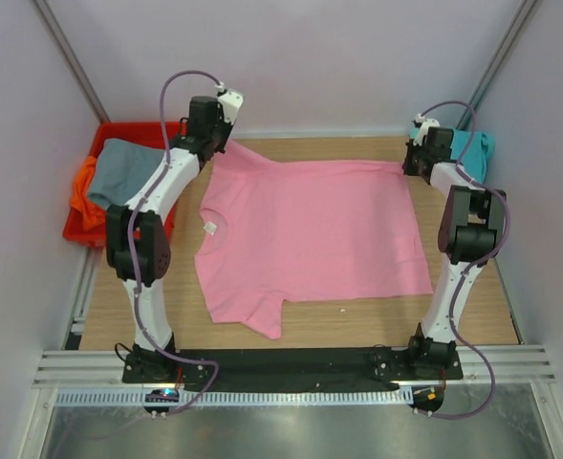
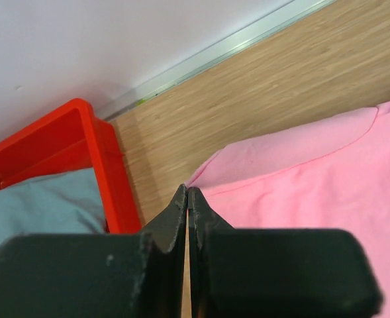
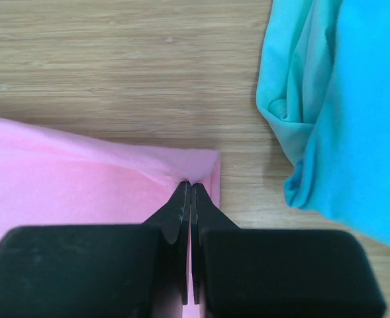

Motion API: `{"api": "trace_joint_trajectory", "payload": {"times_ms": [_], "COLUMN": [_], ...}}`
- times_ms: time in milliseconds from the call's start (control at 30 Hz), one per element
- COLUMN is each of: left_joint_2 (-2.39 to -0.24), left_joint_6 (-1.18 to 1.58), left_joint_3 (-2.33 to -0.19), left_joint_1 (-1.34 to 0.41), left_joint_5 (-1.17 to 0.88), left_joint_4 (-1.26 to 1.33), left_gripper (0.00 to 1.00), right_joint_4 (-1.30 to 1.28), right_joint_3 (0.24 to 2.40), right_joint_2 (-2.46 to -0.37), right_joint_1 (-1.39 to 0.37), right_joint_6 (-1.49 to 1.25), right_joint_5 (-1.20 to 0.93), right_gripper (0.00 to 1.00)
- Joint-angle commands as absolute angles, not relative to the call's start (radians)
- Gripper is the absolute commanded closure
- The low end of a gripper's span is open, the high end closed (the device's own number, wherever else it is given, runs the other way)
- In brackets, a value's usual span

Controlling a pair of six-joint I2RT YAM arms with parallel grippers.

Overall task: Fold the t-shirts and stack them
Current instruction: Fold the tshirt

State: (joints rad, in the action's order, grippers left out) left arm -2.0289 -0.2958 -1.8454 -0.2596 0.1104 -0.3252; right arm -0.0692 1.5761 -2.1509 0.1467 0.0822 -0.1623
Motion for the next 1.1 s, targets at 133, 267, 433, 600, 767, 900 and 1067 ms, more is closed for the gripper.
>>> {"api": "trace_joint_trajectory", "payload": {"times_ms": [133,267,433,600,767,900,1067], "left_joint_2": [-1.813,-1.741,-1.668,-1.623,-1.571,-1.537,-1.487], "left_joint_6": [-0.255,-0.249,-0.252,-0.247,-0.255,-0.265,-0.267], "left_joint_3": [-1.637,-1.528,-1.45,-1.393,-1.355,-1.322,-1.273], "left_joint_1": [-0.255,-0.256,-0.256,-0.255,-0.255,-0.255,-0.255], "left_joint_5": [0.038,0.032,0.034,0.038,0.049,0.057,0.063], "left_joint_4": [-0.307,-0.307,-0.304,-0.302,-0.304,-0.305,-0.316], "left_gripper": [1.0,1.0,1.0,1.0,1.0,1.0,1.0], "right_joint_4": [-0.021,-0.037,-0.031,-0.029,-0.049,-0.058,-0.064], "right_joint_3": [1.459,1.369,1.278,1.197,1.16,1.137,1.105], "right_joint_2": [-1.931,-1.859,-1.778,-1.73,-1.681,-1.646,-1.608], "right_joint_1": [0.153,0.153,0.153,0.153,0.153,0.155,0.155], "right_joint_6": [0.11,0.113,0.118,0.129,0.144,0.163,0.184], "right_joint_5": [-0.181,-0.198,-0.21,-0.212,-0.218,-0.216,-0.207], "right_gripper": [0.99,0.99,0.99,0.99,0.99,0.99,0.99]}}
